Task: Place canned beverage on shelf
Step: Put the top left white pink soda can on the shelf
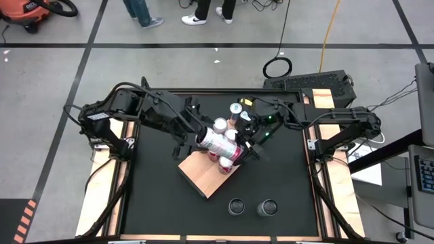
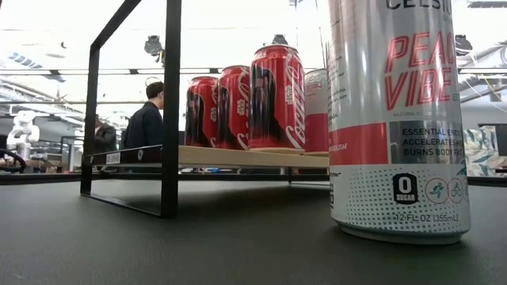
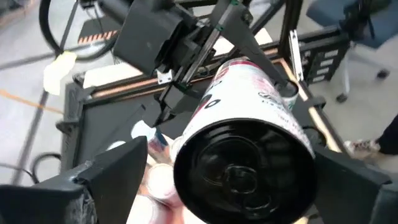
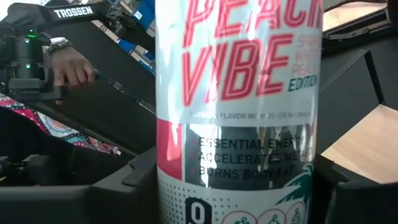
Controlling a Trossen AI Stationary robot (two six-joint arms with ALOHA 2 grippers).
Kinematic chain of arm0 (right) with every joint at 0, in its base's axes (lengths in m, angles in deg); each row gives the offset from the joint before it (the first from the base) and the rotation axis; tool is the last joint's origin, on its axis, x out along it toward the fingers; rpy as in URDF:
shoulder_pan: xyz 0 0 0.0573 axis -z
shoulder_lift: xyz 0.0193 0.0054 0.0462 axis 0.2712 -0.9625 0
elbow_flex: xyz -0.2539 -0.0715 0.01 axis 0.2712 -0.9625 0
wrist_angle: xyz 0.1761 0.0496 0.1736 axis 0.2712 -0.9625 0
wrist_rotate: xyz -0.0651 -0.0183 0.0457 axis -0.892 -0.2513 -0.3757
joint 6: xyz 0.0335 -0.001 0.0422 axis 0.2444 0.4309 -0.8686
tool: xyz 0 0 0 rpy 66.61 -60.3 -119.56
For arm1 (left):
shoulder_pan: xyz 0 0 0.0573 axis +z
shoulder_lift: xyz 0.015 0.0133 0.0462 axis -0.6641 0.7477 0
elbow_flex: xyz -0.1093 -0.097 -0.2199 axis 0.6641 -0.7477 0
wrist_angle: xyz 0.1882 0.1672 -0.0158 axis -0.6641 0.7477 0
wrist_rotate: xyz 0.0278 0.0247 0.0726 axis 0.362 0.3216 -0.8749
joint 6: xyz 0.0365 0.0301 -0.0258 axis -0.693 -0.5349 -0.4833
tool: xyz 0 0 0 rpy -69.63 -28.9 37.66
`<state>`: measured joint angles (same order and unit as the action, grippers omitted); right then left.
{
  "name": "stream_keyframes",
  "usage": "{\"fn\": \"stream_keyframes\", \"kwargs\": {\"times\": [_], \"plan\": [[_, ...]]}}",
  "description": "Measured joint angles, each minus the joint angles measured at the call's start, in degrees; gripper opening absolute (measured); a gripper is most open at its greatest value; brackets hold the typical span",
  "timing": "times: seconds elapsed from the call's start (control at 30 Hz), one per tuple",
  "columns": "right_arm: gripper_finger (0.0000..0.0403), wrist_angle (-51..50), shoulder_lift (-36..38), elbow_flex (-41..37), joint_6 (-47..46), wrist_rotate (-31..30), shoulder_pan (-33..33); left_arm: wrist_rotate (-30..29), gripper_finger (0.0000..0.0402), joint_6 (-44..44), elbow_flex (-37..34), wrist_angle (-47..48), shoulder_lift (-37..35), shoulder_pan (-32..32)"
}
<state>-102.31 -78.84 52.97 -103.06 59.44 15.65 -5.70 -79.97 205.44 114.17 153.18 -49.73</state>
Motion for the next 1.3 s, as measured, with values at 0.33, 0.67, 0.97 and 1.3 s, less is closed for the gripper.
{"fn": "stream_keyframes", "kwargs": {"times": [0.33,0.67,0.97,1.3], "plan": [[0.023,-0.36,3.4,0.0,-0.24,-1.69,0.86,-2.16,0.0393,14.98,0.01,0.22,-2.81,0.0],[0.0229,-3.52,8.57,0.02,4.06,-11.77,1.23,-7.39,0.0393,36.82,0.03,-0.23,-3.93,0.27],[0.023,-7.21,12.03,0.02,8.82,-21.07,1.23,-14.2,0.0393,44.14,0.03,-11.71,-3.58,0.11],[0.023,-8.73,13.77,0.02,14.32,-32.13,1.19,-24.41,0.0393,40.58,-0.01,-24.96,-1.99,0.11]]}}
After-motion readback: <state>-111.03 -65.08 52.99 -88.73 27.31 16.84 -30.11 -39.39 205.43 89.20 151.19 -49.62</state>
